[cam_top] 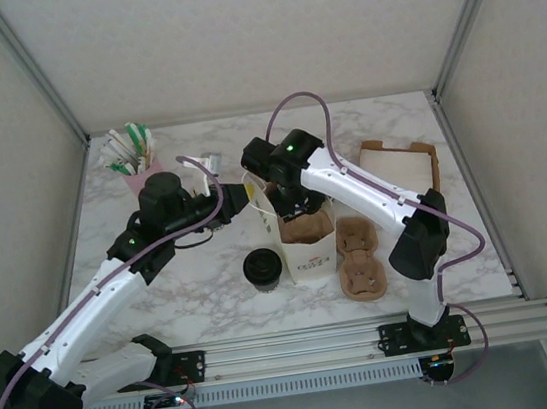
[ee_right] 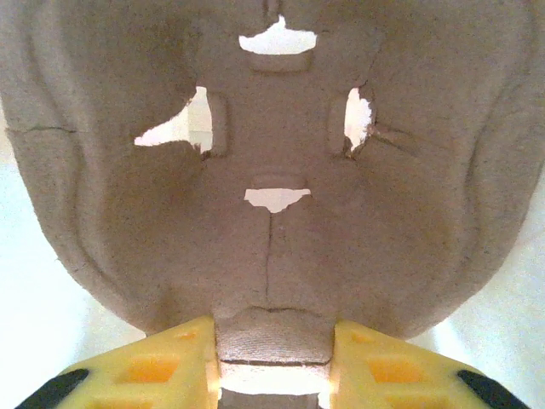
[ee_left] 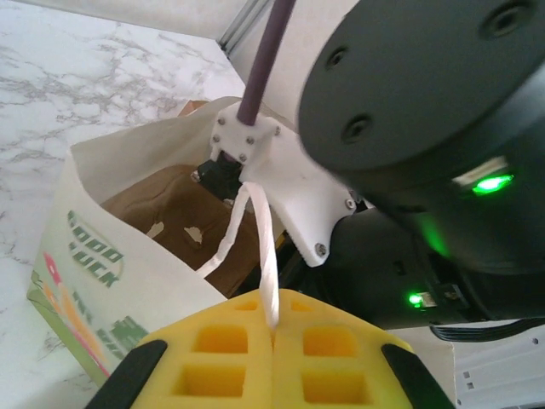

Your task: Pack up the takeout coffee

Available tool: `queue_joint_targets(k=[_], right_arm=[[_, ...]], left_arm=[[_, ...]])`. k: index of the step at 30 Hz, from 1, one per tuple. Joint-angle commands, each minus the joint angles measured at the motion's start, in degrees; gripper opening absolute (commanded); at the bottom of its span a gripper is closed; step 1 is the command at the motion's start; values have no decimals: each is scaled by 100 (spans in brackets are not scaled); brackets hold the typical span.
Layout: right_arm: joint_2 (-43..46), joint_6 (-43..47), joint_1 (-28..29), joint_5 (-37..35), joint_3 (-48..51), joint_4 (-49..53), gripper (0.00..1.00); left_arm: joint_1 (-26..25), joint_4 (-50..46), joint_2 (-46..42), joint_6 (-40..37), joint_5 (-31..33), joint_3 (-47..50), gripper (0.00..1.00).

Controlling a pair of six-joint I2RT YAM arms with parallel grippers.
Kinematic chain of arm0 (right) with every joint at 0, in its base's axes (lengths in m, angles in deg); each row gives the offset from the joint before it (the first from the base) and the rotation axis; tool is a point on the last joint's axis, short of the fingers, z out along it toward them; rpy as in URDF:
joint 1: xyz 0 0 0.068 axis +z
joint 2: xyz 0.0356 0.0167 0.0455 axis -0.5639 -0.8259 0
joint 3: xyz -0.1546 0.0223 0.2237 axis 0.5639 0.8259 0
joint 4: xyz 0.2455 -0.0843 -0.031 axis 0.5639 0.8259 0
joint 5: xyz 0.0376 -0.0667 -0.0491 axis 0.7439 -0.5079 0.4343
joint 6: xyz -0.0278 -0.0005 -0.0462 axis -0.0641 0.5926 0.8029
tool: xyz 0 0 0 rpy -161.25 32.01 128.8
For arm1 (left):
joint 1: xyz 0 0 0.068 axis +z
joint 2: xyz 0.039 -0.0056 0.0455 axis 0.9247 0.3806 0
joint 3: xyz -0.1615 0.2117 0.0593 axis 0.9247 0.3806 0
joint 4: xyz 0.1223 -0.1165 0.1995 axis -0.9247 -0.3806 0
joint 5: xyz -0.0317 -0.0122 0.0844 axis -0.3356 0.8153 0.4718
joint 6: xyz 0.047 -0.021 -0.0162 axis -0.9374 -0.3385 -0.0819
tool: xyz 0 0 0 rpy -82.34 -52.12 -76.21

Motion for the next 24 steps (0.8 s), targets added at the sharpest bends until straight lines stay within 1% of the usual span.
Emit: queue_joint_targets(k=[1, 8, 14, 19, 24], right_arm=[[-34, -153, 43, -129, 214, -74, 34], [-71, -180, 46, -143, 259, -162, 34], [63, -79, 5, -162, -47, 14, 35], [215, 28, -73, 64, -46, -103, 35], [243, 43, -111, 98, 79, -163, 35]], left_arm=[[-41, 114, -136, 67, 83, 78, 0], [-37, 79, -179, 44, 83, 55, 0], [-42, 21, -254, 34, 151, 52, 0], [-32, -118, -388, 1, 281, 78, 0], [-20, -267, -561, -43, 429, 95, 0]])
